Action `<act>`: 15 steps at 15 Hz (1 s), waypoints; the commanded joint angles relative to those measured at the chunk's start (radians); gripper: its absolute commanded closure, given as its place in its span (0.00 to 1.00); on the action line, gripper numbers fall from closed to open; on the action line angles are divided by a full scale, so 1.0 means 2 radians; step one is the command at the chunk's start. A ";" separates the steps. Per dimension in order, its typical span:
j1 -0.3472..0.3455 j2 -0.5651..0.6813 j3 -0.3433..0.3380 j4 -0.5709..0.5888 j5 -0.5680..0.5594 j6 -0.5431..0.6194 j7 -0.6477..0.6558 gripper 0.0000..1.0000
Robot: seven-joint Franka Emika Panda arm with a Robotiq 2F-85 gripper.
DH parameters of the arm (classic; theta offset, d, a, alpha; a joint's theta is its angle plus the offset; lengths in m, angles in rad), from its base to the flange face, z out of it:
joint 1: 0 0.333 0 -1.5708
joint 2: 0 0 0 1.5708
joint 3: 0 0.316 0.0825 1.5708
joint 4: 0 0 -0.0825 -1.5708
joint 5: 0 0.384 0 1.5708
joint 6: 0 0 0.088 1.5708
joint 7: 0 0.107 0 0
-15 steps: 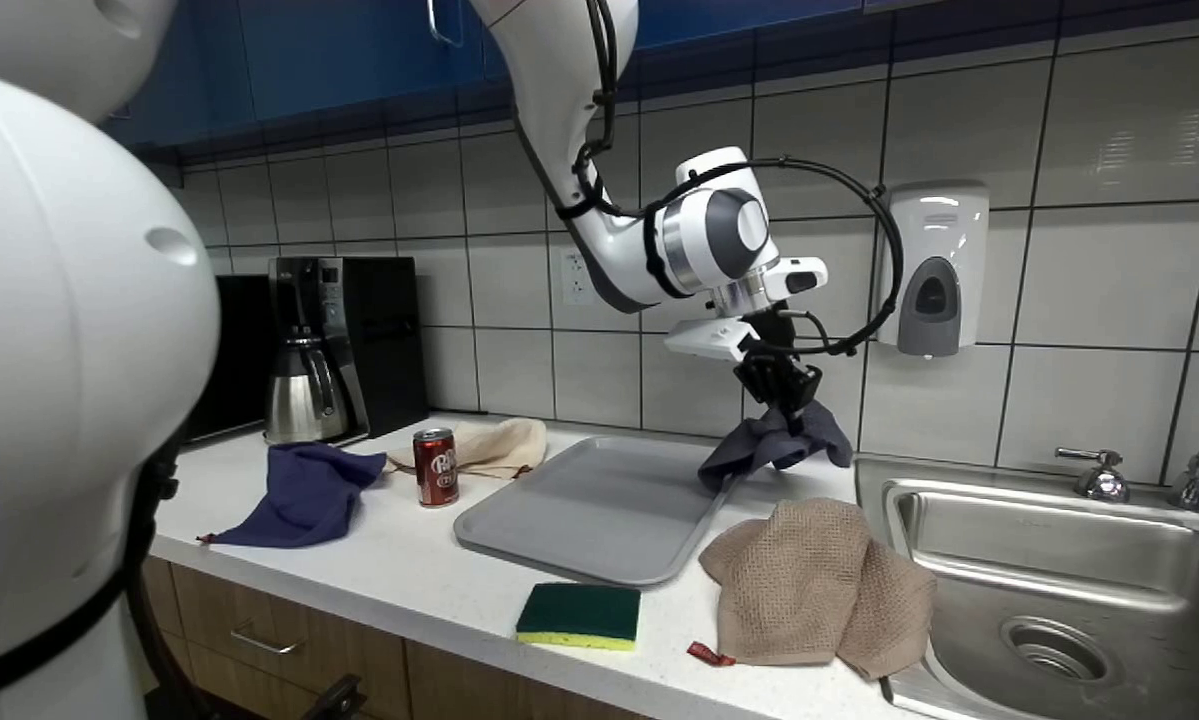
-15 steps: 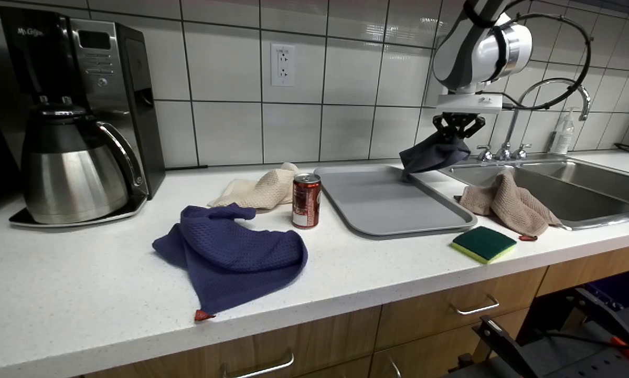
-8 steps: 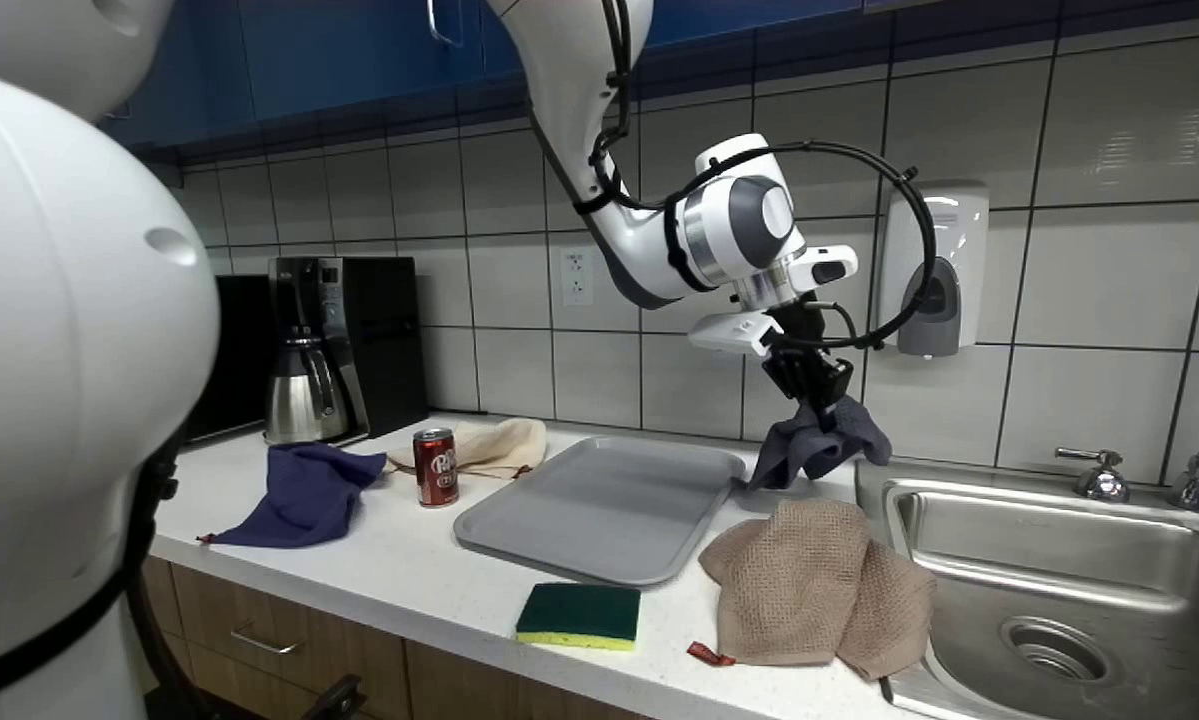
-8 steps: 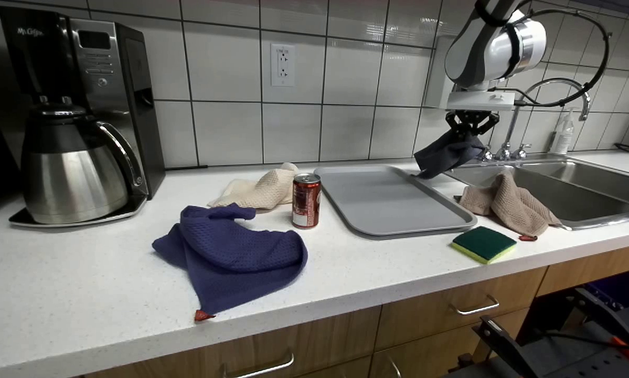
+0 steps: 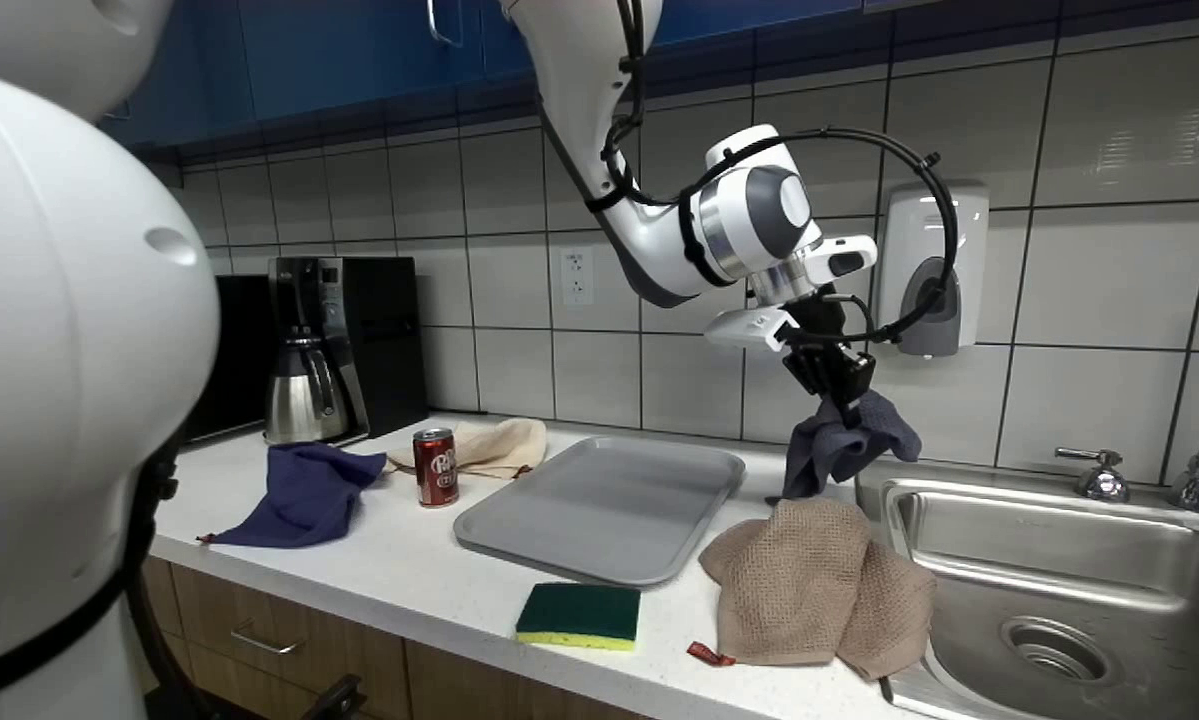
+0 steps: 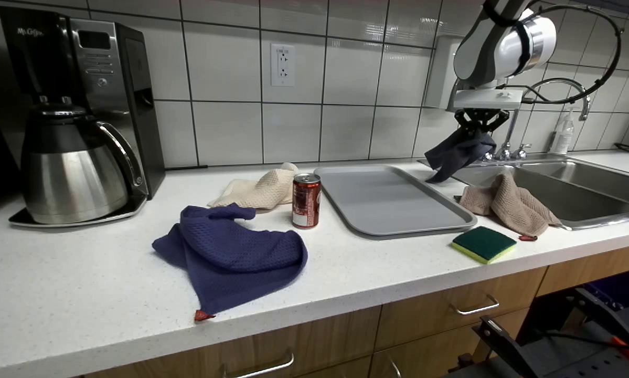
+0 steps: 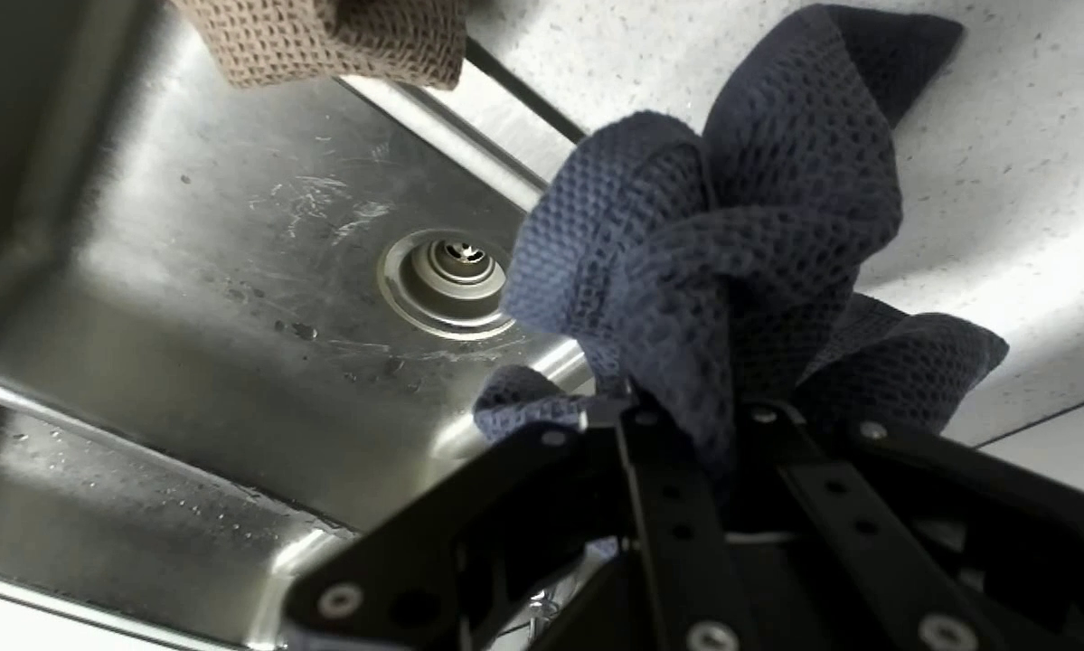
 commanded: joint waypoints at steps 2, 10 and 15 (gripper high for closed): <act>0.005 -0.006 0.000 0.003 -0.032 -0.007 0.034 0.97; 0.012 0.006 0.010 0.006 -0.036 -0.014 0.051 0.97; 0.008 0.024 0.014 0.011 -0.029 -0.018 0.061 0.97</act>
